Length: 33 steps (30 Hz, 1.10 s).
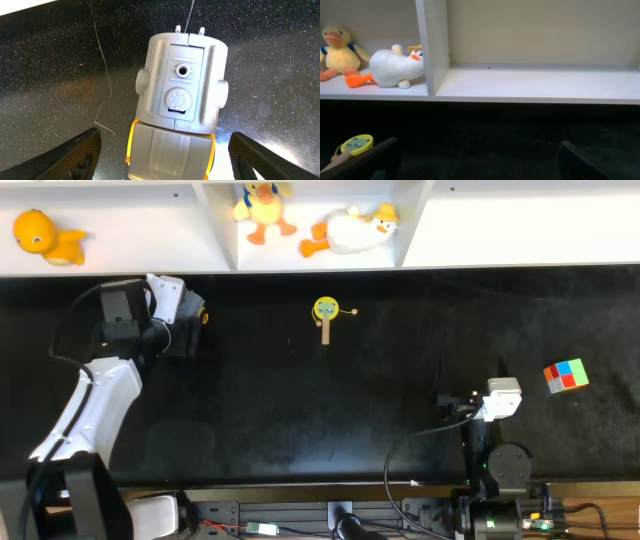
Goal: Store Toys
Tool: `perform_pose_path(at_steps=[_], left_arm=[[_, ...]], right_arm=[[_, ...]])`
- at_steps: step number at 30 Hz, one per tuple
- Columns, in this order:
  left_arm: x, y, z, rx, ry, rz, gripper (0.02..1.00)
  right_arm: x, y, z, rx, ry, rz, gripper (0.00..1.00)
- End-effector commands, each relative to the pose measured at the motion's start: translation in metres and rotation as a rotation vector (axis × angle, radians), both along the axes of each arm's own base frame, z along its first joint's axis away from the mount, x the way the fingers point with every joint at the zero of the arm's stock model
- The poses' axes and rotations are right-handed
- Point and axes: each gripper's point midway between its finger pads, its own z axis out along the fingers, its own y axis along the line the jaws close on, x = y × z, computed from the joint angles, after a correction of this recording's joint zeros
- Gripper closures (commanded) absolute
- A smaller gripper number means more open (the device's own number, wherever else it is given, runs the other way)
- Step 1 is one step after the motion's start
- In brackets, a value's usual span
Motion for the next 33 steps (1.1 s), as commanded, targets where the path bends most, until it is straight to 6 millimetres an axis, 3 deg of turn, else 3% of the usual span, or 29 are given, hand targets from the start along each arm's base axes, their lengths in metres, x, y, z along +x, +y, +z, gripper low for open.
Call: perform_pose_path(at_steps=[1, 3, 5, 20, 33], left_arm=[[0.001, -0.002, -0.002, -0.003, -0.003, -0.024, 0.316], [0.001, -0.002, -0.002, -0.004, -0.003, -0.024, 0.430], [0.001, -0.002, -0.002, -0.004, -0.003, -0.024, 0.472], [-0.002, -0.007, -0.003, -0.029, 0.009, -0.038, 0.538], [-0.019, -0.009, 0.015, -0.032, 0.014, -0.037, 0.573]], right_arm=[[0.000, 0.002, -0.003, 0.005, 0.000, 0.010, 0.005], [0.000, 0.002, -0.003, 0.005, 0.000, 0.010, 0.005], [0.000, 0.002, -0.003, 0.005, 0.000, 0.010, 0.005], [0.000, 0.002, -0.003, 0.005, 0.000, 0.010, 0.005], [0.000, 0.002, -0.004, 0.005, 0.001, 0.010, 0.005]])
